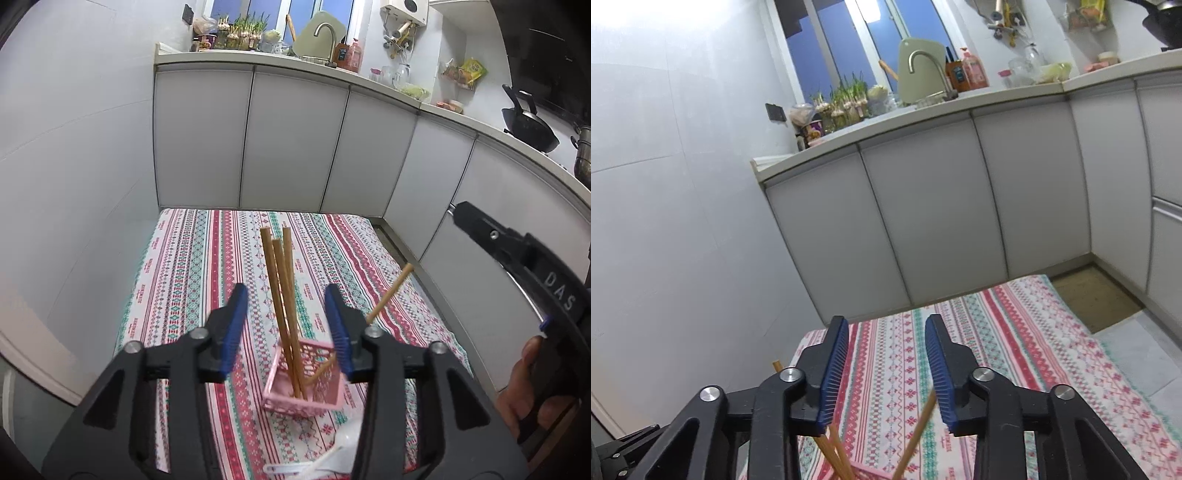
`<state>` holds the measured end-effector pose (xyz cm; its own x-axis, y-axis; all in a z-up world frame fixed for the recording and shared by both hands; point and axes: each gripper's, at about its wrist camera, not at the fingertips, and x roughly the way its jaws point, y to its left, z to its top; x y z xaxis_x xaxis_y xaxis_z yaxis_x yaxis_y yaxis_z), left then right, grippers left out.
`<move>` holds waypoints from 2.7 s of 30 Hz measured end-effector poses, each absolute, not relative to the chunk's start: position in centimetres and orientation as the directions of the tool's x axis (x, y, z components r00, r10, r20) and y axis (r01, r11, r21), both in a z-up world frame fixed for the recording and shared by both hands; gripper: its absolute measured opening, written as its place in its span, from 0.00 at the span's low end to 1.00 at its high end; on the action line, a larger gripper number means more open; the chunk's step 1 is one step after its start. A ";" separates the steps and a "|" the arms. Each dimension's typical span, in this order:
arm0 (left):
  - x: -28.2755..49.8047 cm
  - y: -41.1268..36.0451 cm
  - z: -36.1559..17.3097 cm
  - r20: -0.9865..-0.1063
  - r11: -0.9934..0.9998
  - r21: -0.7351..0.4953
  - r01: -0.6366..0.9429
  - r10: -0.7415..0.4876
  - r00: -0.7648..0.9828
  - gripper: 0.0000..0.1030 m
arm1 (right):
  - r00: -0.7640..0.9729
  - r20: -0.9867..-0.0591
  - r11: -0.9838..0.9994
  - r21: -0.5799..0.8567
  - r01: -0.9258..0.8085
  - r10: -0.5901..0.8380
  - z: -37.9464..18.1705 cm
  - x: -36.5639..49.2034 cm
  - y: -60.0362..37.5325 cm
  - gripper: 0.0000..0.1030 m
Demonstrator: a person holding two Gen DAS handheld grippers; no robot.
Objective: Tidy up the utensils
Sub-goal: 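Open the left gripper, release the chopstick, and move back toward the utensils, then lower the left gripper onto a loose wooden chopstick and close it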
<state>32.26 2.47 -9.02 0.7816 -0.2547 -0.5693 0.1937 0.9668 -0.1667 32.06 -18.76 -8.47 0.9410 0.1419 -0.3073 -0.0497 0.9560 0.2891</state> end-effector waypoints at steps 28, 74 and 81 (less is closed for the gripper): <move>21.9 1.7 -9.8 -0.675 0.964 -0.113 0.240 -0.251 0.693 0.95 | 0.786 -0.612 0.972 0.226 0.067 0.088 -8.9 19.5 -24.6 0.87; 21.4 -12.3 -28.1 -0.958 0.714 -0.137 0.687 -0.272 0.092 0.33 | 0.371 -0.925 0.956 0.180 0.231 0.084 -22.3 19.7 -32.2 0.87; 22.0 -13.3 -28.1 -0.952 0.736 -0.136 0.663 -0.282 0.118 0.31 | 0.363 -0.928 0.956 0.175 0.234 0.081 -22.5 19.6 -32.3 0.87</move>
<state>22.00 -13.32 -28.07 0.1179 -0.2818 -0.9522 0.6632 0.7360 -0.1357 19.55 -32.25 -22.47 0.3626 0.0814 -0.9284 0.2343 0.9562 0.1754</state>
